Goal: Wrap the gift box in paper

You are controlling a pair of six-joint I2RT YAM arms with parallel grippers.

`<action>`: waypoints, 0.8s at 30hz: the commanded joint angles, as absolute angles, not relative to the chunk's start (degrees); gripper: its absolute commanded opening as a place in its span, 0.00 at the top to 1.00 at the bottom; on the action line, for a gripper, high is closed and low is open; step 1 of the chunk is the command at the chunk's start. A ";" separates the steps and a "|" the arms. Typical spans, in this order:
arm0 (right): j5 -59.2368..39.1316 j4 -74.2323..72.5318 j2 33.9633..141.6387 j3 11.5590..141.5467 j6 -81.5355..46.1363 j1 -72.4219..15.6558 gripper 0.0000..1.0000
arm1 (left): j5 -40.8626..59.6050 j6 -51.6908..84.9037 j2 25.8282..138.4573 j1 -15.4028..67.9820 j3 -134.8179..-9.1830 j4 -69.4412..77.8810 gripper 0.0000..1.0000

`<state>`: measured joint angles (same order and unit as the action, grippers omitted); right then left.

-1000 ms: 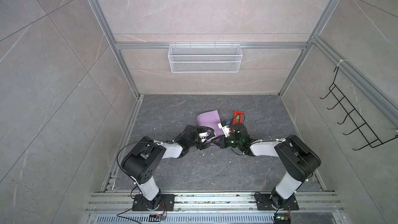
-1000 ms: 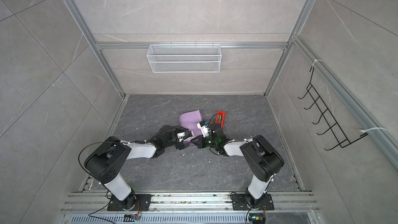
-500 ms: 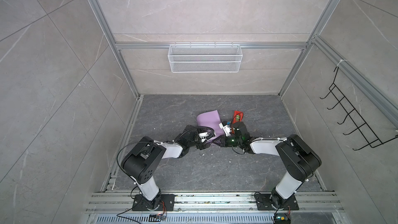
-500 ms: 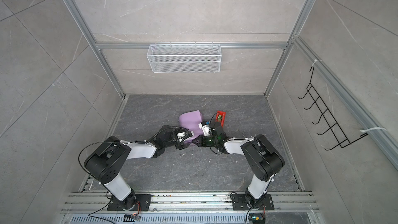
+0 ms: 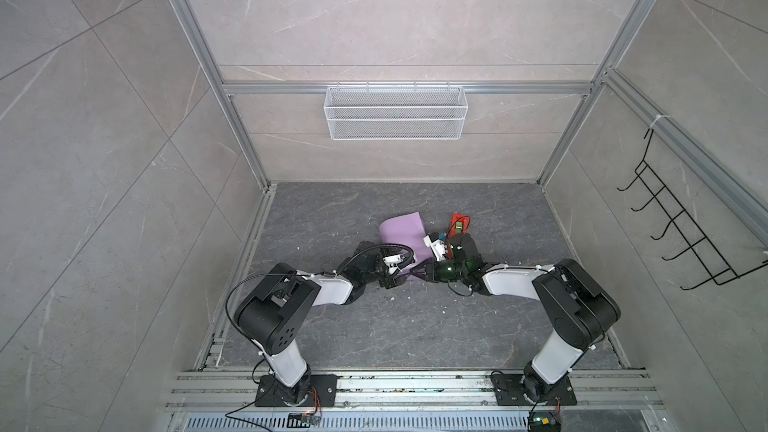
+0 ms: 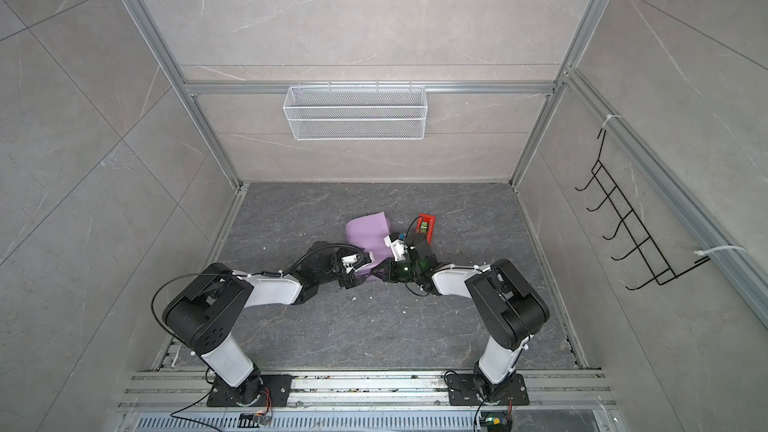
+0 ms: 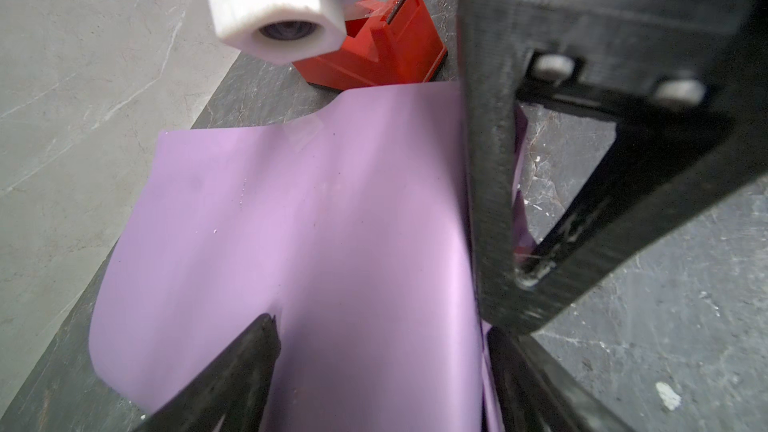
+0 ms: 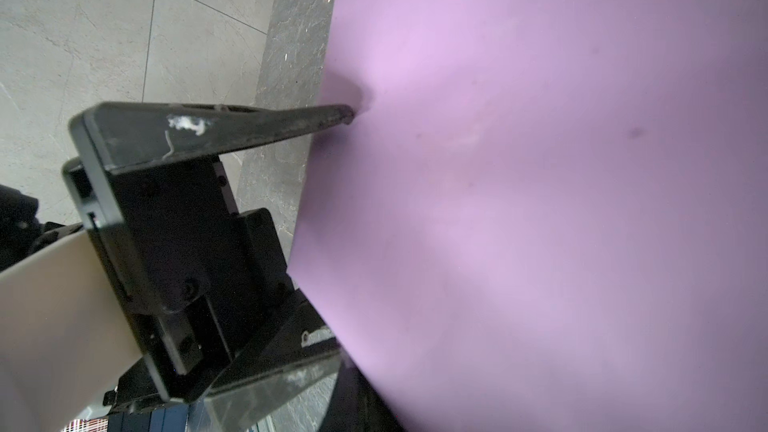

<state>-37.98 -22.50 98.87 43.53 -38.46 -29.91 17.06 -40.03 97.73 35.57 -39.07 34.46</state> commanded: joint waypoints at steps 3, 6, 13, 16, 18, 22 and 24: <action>-37.49 -22.73 97.91 45.17 -41.41 -29.54 0.95 | 18.82 -38.51 98.91 35.22 -39.88 31.55 0.19; -37.44 -22.80 97.78 45.15 -42.15 -29.53 0.90 | 18.82 -38.50 98.88 35.17 -39.82 31.55 0.19; -36.24 -19.80 95.64 45.33 -41.91 -29.53 0.79 | 18.79 -38.50 98.97 35.24 -39.91 31.55 0.19; -35.50 -17.79 94.54 45.36 -41.14 -29.53 0.75 | 18.81 -38.47 98.88 35.18 -39.85 31.55 0.19; -35.28 -17.10 93.96 45.35 -40.89 -29.58 0.74 | 18.72 -38.39 98.84 35.17 -39.84 31.48 0.19; -35.33 -16.65 93.52 45.22 -40.96 -29.53 0.73 | 18.61 -38.43 98.80 35.21 -39.94 31.46 0.19; -35.33 -16.11 93.11 45.21 -40.80 -29.46 0.72 | 18.55 -38.41 98.71 35.20 -39.93 31.44 0.19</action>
<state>-36.14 -17.74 94.85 43.97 -41.82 -29.85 17.10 -39.83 97.80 35.57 -39.20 34.33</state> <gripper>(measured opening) 0.275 0.806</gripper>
